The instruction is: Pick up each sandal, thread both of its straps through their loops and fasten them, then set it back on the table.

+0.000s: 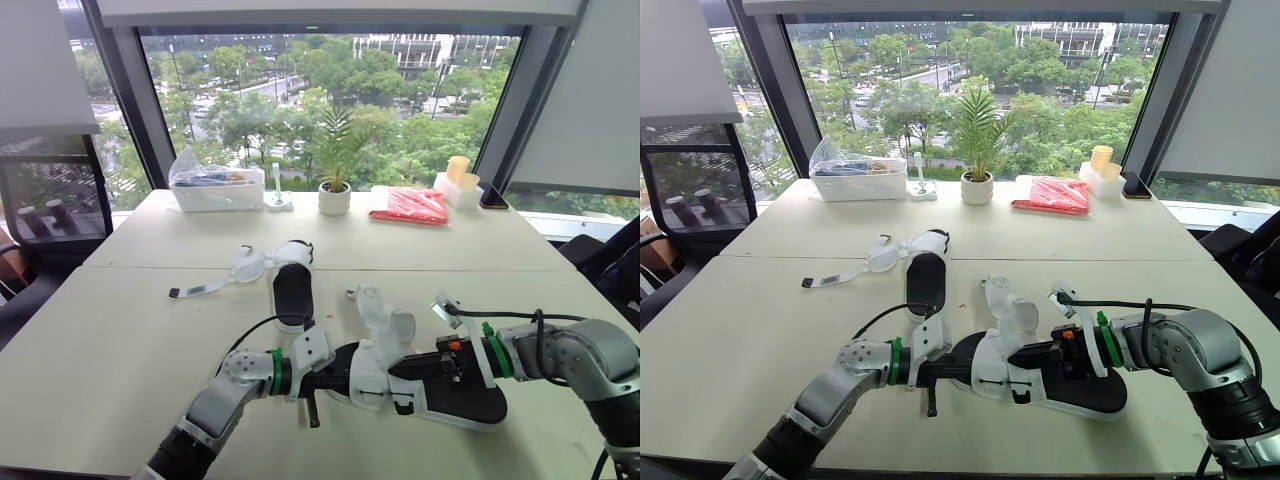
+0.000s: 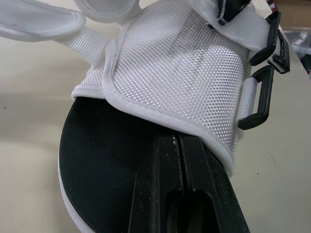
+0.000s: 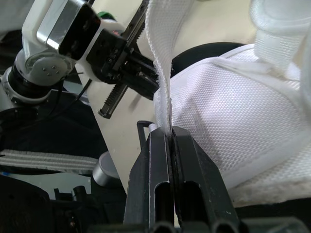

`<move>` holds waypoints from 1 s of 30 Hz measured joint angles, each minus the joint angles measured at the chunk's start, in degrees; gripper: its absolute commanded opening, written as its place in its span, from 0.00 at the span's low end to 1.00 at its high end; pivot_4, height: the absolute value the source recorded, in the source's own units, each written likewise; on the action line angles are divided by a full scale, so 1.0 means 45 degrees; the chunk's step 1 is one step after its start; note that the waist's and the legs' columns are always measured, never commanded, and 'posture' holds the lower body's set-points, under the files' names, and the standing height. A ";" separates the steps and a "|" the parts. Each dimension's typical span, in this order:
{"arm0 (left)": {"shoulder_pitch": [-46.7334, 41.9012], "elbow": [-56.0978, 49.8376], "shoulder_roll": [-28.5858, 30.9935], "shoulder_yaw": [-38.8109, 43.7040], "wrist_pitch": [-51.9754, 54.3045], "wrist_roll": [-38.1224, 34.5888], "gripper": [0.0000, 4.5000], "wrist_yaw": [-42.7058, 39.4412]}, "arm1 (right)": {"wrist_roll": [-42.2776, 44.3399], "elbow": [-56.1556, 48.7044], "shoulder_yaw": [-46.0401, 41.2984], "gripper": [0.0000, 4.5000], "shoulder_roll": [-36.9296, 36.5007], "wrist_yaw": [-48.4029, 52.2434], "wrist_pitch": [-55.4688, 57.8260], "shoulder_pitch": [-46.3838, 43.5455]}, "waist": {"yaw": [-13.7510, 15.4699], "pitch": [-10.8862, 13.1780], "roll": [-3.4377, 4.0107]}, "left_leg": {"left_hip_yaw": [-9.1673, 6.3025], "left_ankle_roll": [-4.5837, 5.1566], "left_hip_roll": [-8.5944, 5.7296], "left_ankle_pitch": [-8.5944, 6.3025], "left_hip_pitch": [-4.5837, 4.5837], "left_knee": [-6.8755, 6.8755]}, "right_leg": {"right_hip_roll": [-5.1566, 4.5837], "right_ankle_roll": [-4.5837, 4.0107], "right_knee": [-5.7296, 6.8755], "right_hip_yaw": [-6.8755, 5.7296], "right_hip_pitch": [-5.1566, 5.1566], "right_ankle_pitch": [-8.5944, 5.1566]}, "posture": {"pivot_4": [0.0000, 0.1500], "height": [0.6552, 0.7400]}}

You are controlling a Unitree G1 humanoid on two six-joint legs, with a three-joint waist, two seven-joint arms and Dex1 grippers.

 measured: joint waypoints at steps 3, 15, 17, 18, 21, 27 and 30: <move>0.0016 -0.0009 -0.0015 -0.0005 0.0001 0.0001 0.00 0.0027 | -0.0017 -0.0494 -0.0052 0.00 -0.0126 0.0005 -0.0187 0.0460 | 0.0002 0.0000 0.0000 | -0.0001 0.0000 0.0000 0.0000 0.0001 0.0000 | 0.0001 0.0000 0.0000 -0.0001 0.0001 0.0000 | 1.00 1.00; 0.0134 -0.0128 -0.0090 -0.0050 0.0008 -0.0002 0.00 0.0179 | 0.1104 -0.3240 -0.1963 0.86 -0.1183 -0.0156 0.0100 0.2722 | 0.0150 -0.0001 0.0002 | -0.0001 0.0000 -0.0001 0.0000 0.0007 0.0002 | 0.0000 0.0000 -0.0014 -0.0002 0.0021 0.0000 | 1.00 1.00; 0.0154 -0.0135 -0.0082 -0.0057 0.0014 -0.0002 0.00 0.0178 | 0.1529 -0.3507 -0.2735 0.86 -0.1525 -0.0413 0.0570 0.3215 | 0.0230 0.0000 0.0001 | -0.0002 0.0001 -0.0001 0.0000 0.0006 0.0002 | 0.0001 0.0000 -0.0014 -0.0002 0.0019 0.0000 | 1.00 1.00; 0.0156 -0.0135 -0.0080 -0.0059 0.0015 -0.0002 0.00 0.0176 | 0.1782 -0.3697 -0.3093 0.86 -0.1620 -0.0540 0.0799 0.3481 | 0.0268 0.0000 0.0000 | -0.0002 0.0001 0.0000 0.0000 0.0003 0.0000 | 0.0003 0.0000 -0.0014 -0.0002 0.0016 0.0000 | 1.00 1.00; 0.0146 -0.0117 -0.0070 -0.0066 0.0015 0.0001 0.00 0.0173 | 0.2825 -0.4382 -0.4244 0.86 -0.1636 -0.1025 0.1421 0.4584 | 0.0289 0.0001 -0.0001 | -0.0002 0.0002 0.0002 -0.0001 0.0004 0.0000 | 0.0008 0.0000 -0.0014 -0.0002 0.0019 0.0000 | 1.00 1.00; 0.0106 -0.0012 -0.0106 -0.0051 -0.0013 0.0002 0.00 0.0164 | 0.3365 -0.5247 -0.4707 0.86 -0.0632 -0.2556 0.1303 0.6471 | 0.0280 0.0003 -0.0007 | 0.0001 0.0002 0.0001 -0.0001 0.0015 0.0007 | 0.0014 0.0003 -0.0014 0.0000 0.0035 0.0001 | 1.00 1.00; 0.0087 0.0002 -0.0129 -0.0055 -0.0022 0.0006 0.00 0.0157 | 0.2649 -0.5085 -0.4231 0.86 -0.0145 -0.3209 0.0648 0.6652 | 0.0279 0.0002 -0.0005 | 0.0003 0.0002 -0.0001 -0.0001 0.0015 0.0010 | 0.0016 0.0008 -0.0013 0.0001 0.0034 0.0004 | 1.00 1.00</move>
